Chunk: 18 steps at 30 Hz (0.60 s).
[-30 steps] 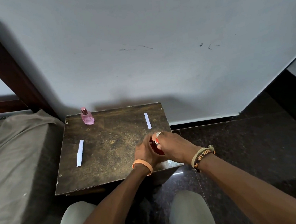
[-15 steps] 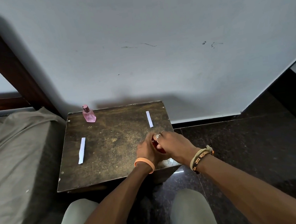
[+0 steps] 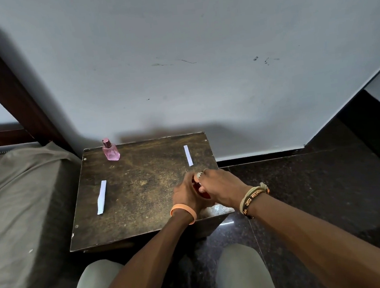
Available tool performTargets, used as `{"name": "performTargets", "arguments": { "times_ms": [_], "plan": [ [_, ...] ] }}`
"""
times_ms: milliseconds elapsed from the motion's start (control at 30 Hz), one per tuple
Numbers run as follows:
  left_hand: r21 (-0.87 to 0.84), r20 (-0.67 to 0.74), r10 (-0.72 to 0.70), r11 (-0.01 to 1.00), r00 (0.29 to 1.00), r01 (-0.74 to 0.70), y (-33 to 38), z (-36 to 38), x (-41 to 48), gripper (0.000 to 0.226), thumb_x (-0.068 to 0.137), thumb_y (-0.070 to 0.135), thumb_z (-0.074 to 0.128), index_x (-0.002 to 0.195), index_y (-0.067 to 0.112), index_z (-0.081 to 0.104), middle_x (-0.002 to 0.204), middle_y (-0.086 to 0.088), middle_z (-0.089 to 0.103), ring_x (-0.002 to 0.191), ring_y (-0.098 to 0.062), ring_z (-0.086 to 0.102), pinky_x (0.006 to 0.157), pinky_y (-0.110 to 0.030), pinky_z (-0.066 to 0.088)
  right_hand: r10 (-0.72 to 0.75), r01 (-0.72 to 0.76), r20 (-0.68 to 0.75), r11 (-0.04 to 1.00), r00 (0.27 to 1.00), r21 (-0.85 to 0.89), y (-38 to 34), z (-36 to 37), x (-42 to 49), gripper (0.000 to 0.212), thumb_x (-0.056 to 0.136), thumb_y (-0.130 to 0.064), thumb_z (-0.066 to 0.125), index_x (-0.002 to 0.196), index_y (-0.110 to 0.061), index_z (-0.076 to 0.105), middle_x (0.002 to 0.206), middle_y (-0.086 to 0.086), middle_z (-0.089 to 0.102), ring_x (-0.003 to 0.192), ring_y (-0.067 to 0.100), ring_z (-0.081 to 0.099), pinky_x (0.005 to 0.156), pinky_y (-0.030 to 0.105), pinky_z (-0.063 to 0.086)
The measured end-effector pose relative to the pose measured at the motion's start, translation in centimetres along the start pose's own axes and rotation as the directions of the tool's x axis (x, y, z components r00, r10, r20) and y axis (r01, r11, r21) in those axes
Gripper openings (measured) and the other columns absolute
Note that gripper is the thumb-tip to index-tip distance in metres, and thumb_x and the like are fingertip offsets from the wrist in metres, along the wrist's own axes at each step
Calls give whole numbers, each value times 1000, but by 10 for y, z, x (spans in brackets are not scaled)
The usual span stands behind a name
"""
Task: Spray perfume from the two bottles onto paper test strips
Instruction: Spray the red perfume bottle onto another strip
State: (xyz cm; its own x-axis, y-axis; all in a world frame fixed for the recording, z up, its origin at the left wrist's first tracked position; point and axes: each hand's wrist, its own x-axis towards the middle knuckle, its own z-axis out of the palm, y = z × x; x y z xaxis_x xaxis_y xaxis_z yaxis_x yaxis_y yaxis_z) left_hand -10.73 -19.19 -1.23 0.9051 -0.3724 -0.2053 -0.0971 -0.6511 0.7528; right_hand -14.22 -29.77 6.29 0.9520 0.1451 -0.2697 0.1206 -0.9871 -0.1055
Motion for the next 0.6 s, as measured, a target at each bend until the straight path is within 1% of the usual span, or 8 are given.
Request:
{"name": "performTargets", "arguments": {
  "times_ms": [100,133,200,333,433,500,533,600],
  "plan": [
    [11,-3,1,1000,1000,-1,1,0,1,70,52,39,88,109,27,49,94,3,69,90,-22,64,69,-21,41,-42,37,-10,960,999,-277,1,5,1,32,105,-27,45,128,-5,49,119,16,63,107,31,63,84,40,51],
    [16,-3,3,1000,1000,-3,0,1,1,71,52,39,88,110,28,49,94,3,69,89,-21,65,69,-21,41,-47,38,-19,939,999,-342,3,8,2,34,106,-29,40,128,-5,47,118,16,64,107,31,63,84,40,50],
    [17,-3,9,1000,1000,-9,0,2,1,72,51,39,88,111,28,49,91,4,69,87,-21,66,69,-21,44,-46,30,-32,914,998,-405,5,12,7,38,107,-35,34,128,-6,46,117,15,64,107,32,62,85,41,48],
    [19,-21,20,1000,1000,-19,1,4,2,68,54,44,85,110,31,49,90,6,68,84,-20,65,67,-22,43,40,-57,-61,945,997,-322,3,20,9,39,106,-40,34,128,-9,44,118,15,65,110,33,62,85,42,48],
    [25,-34,35,999,999,-34,0,6,2,69,56,39,86,113,26,49,95,0,70,88,-24,66,73,-27,48,147,-167,-107,963,983,-213,0,20,6,41,105,-44,34,125,-11,47,110,11,68,102,30,66,72,38,46],
    [24,-49,43,999,998,-42,-2,6,1,70,54,36,87,112,25,50,94,-2,71,86,-25,67,70,-25,47,208,-220,-91,962,974,-162,-3,16,6,44,104,-47,34,123,-12,53,105,7,70,96,28,68,66,34,41],
    [13,-50,38,999,998,-37,-3,6,1,71,53,36,87,112,25,50,93,-1,71,85,-24,67,70,-25,47,205,-217,-84,960,975,-175,-4,12,7,44,104,-48,35,120,-12,55,103,6,69,95,26,68,64,33,40],
    [8,-47,25,1000,999,-25,-2,5,0,73,51,38,88,112,26,49,91,0,70,83,-23,66,70,-26,48,143,-154,-62,953,988,-259,-4,5,11,40,103,-46,38,113,-13,59,101,3,69,91,23,67,63,32,38]
  ]
}}
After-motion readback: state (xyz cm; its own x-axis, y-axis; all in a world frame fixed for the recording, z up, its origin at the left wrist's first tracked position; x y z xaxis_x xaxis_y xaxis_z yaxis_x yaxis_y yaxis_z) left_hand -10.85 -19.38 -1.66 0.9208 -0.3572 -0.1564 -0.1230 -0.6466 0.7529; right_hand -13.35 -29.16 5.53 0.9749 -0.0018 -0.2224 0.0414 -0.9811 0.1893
